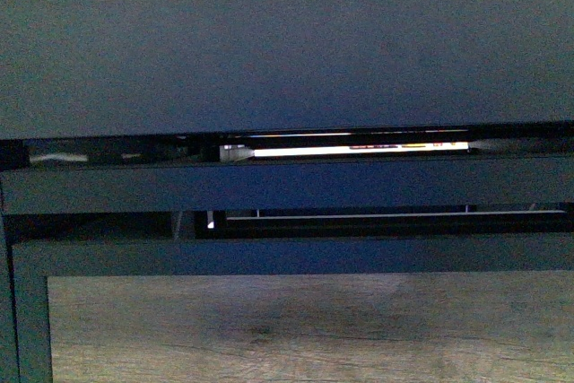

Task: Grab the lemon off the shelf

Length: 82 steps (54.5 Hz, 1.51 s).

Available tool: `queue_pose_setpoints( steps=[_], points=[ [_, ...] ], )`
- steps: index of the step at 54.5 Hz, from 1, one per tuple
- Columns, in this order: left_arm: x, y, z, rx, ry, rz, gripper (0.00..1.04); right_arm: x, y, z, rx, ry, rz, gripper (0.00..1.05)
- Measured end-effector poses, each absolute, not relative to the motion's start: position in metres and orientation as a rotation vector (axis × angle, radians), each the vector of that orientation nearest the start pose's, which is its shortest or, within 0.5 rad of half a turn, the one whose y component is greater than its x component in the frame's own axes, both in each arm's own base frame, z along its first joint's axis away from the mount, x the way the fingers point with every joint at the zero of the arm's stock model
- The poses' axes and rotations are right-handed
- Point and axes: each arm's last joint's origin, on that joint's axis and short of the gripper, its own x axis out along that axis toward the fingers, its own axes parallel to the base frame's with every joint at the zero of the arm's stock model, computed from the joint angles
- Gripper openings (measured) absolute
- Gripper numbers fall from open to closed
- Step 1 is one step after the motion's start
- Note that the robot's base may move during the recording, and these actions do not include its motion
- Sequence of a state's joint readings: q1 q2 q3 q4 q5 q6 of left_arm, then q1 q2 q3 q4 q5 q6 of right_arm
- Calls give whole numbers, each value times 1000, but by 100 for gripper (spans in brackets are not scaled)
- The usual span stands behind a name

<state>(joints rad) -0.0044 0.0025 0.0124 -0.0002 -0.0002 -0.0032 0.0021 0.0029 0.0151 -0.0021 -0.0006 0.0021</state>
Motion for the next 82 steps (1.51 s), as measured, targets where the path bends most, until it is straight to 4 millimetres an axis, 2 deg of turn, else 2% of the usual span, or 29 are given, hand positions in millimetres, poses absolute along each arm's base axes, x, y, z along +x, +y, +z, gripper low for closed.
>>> queue_pose_setpoints(
  steps=[82],
  points=[
    [97, 0, 168, -3, -10, -4, 97, 97, 0, 168, 2, -10, 3, 97]
  ],
)
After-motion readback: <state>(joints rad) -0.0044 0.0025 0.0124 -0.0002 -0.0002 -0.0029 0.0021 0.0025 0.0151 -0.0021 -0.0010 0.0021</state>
